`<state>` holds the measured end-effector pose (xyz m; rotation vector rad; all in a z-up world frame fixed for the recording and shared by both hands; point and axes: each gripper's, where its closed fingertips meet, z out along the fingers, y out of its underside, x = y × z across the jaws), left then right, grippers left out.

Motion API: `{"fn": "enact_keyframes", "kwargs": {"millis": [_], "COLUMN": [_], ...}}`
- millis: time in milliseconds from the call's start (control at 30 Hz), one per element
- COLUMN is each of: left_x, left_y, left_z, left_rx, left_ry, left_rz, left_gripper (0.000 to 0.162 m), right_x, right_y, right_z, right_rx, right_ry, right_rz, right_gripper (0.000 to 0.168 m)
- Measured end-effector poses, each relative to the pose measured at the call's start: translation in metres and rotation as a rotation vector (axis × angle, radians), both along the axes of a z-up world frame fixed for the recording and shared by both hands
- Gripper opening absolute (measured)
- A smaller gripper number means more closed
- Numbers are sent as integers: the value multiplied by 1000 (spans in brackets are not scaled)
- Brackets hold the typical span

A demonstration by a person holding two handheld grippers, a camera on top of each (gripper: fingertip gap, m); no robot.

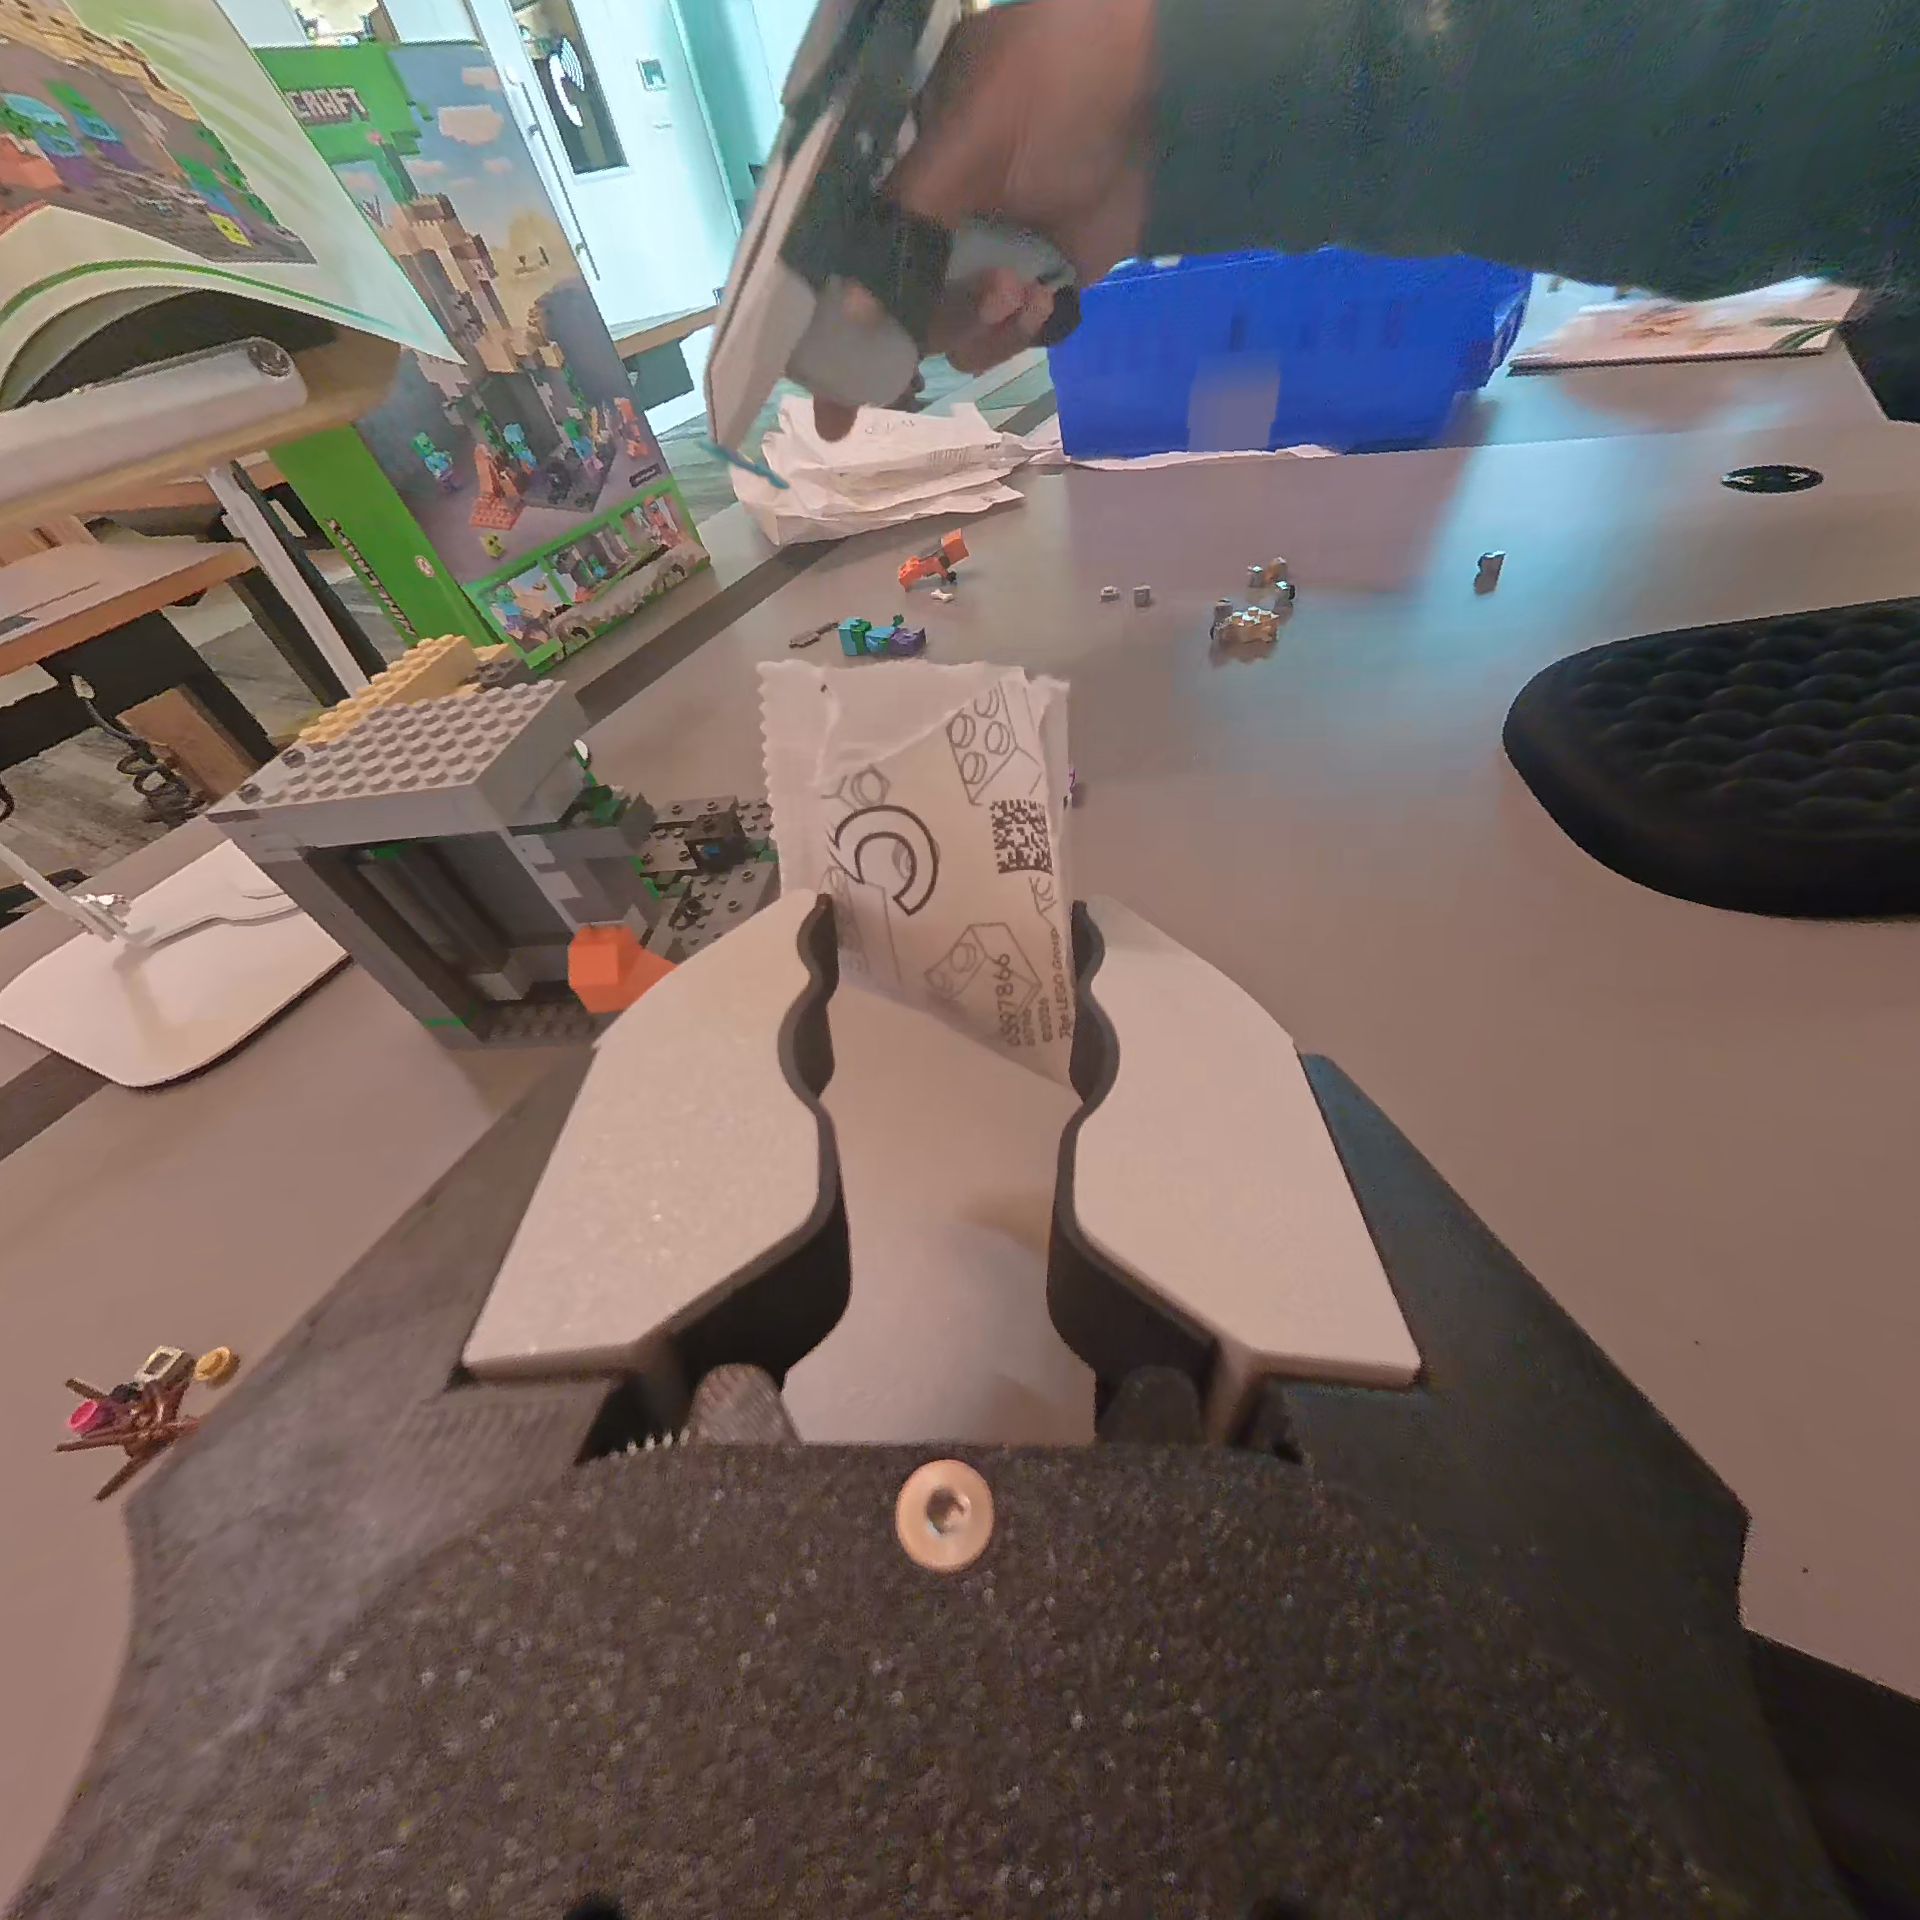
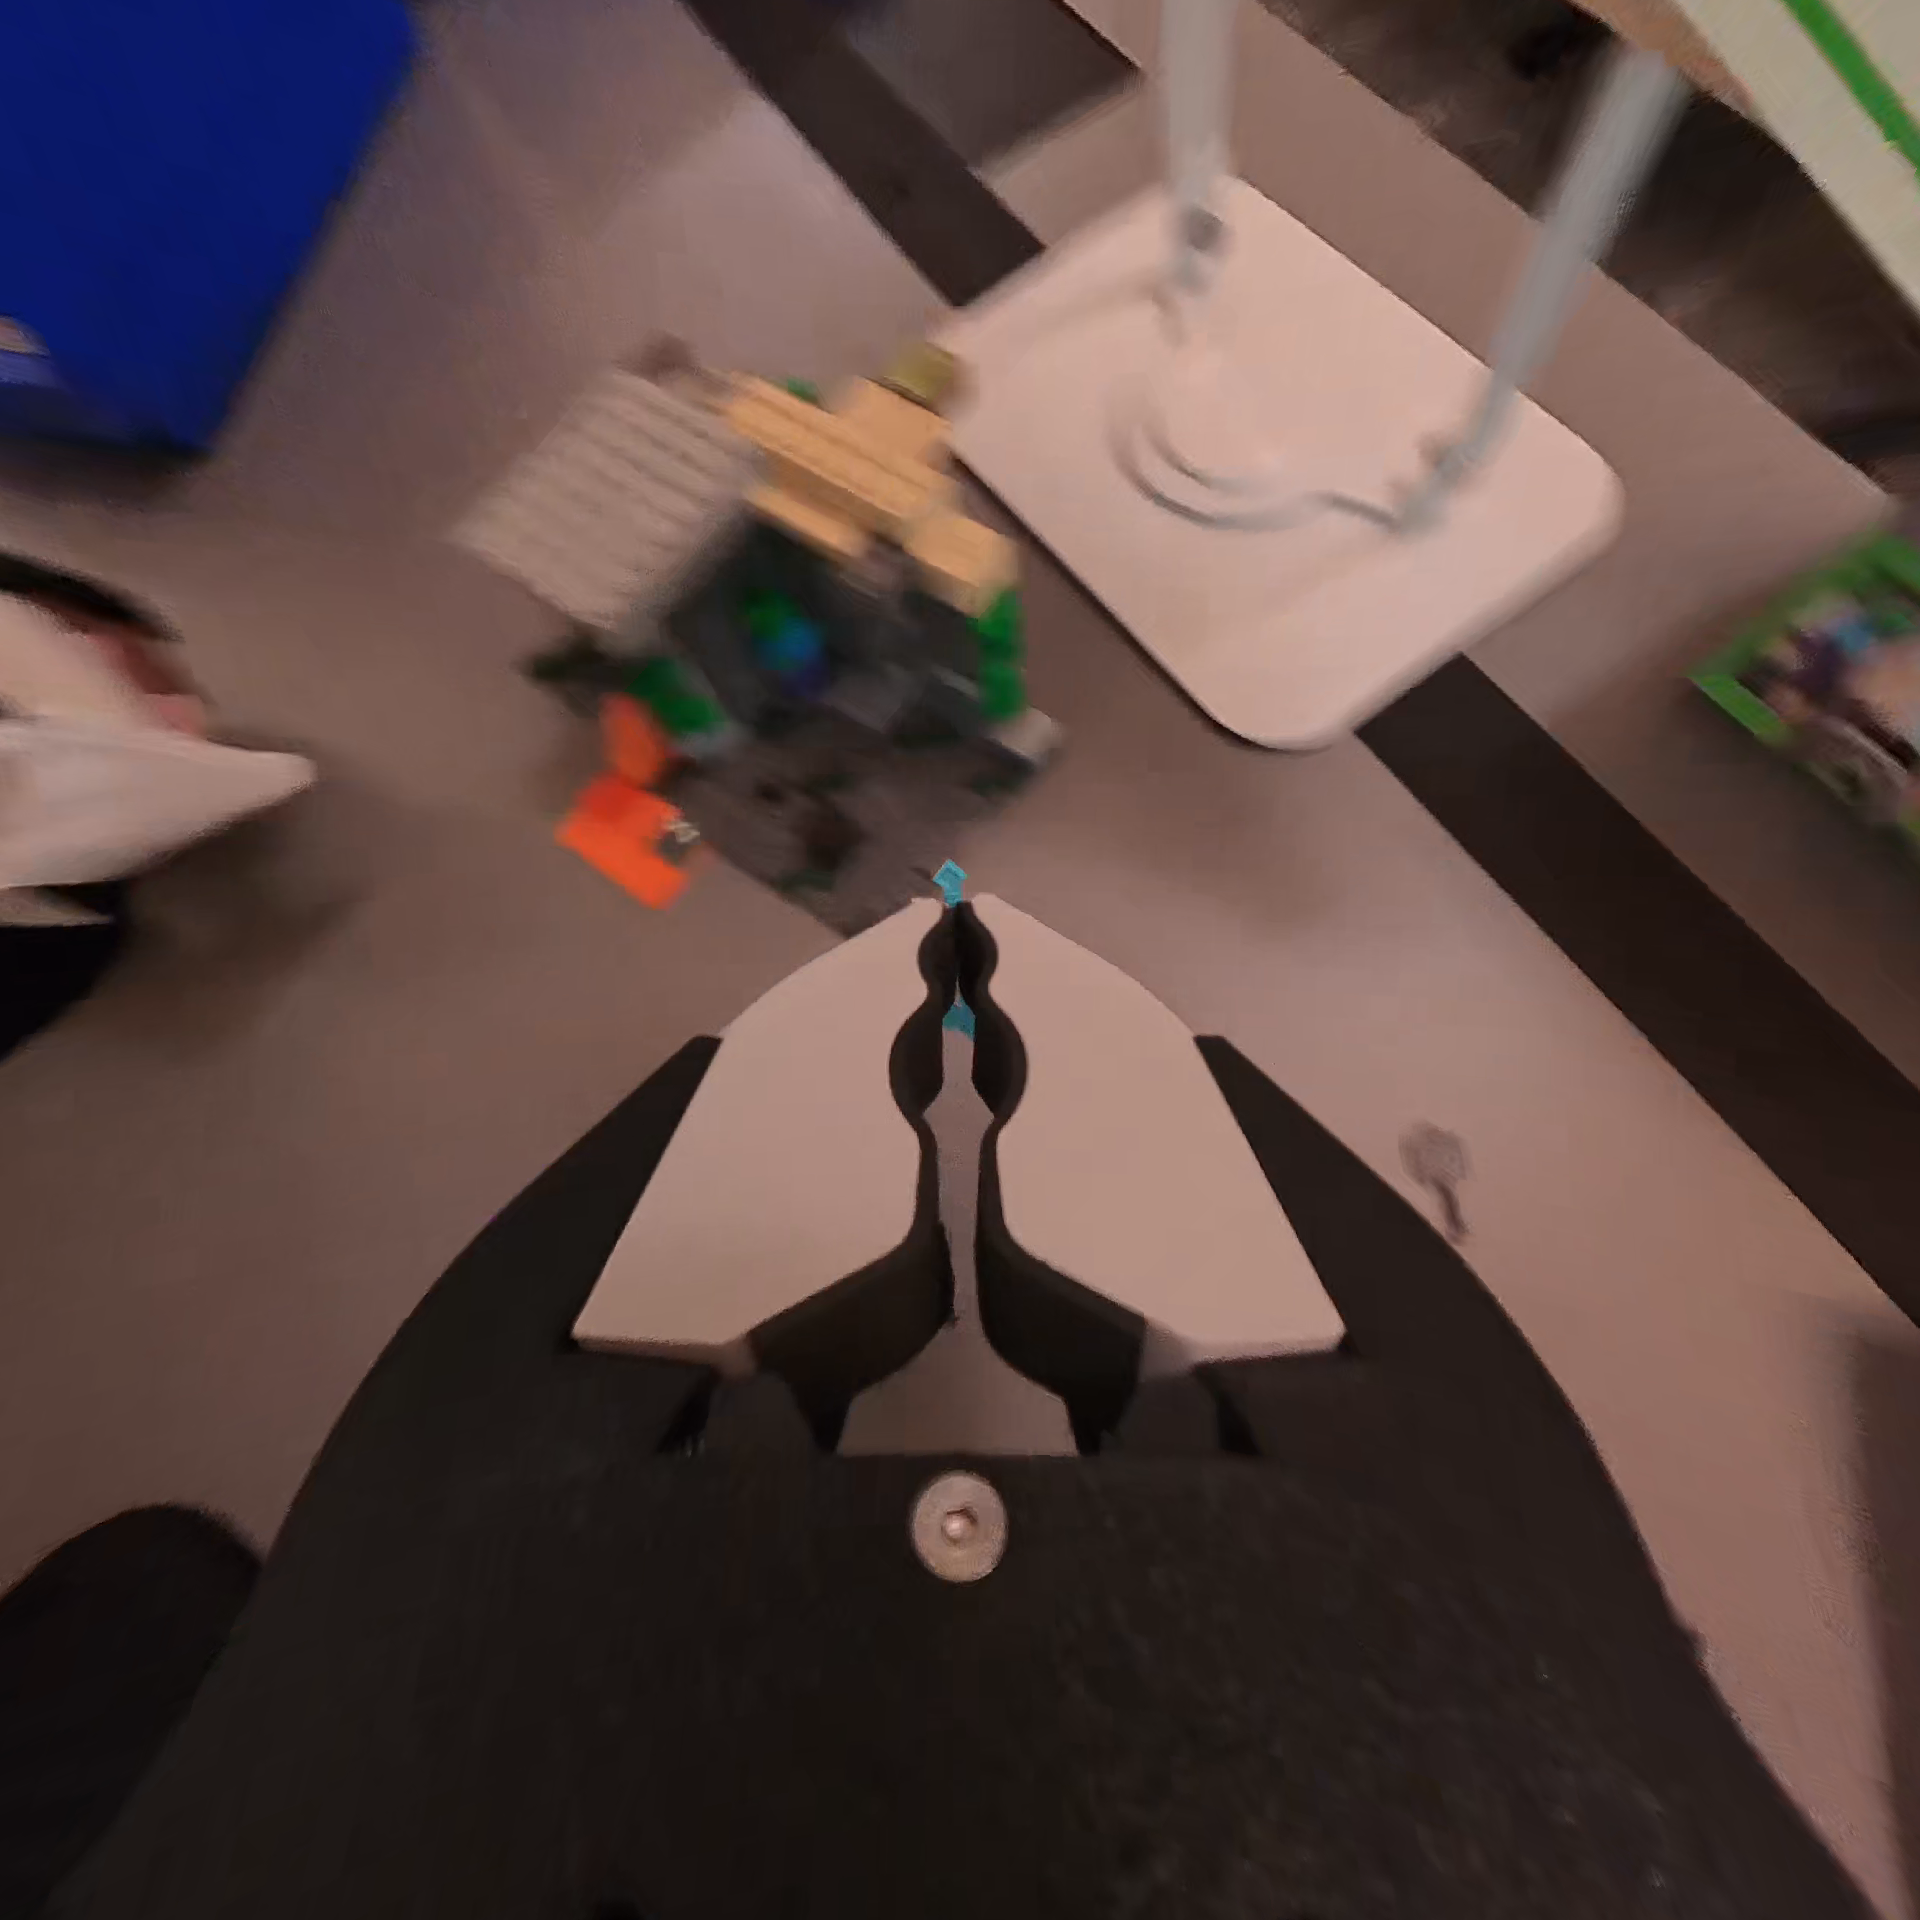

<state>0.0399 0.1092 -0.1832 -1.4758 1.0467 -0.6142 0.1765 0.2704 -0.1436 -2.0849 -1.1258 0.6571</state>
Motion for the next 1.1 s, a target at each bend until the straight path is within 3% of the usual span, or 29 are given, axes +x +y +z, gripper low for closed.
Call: {"fn": "enact_keyframes", "kwargs": {"millis": [200, 433, 767, 1100], "left_x": [-1, -1, 0, 1], "left_y": [1, -1, -2, -2], "left_z": [1, 3, 3, 1], "left_rx": [0, 9, 12, 6], "left_ry": [-10, -7, -5, -4], "left_rz": [5, 2, -4, -6], "left_gripper": [42, 42, 42, 42], "right_x": [-78, -121, -136, -138], "right_y": [-88, -147, -161, -161], "right_z": [42, 39, 14, 13], "right_rx": [48, 28, -45, -49], "right_ry": [137, 192, 256, 348], "right_rz": [260, 420, 429, 395], "right_gripper": [0, 0, 0, 0]}}
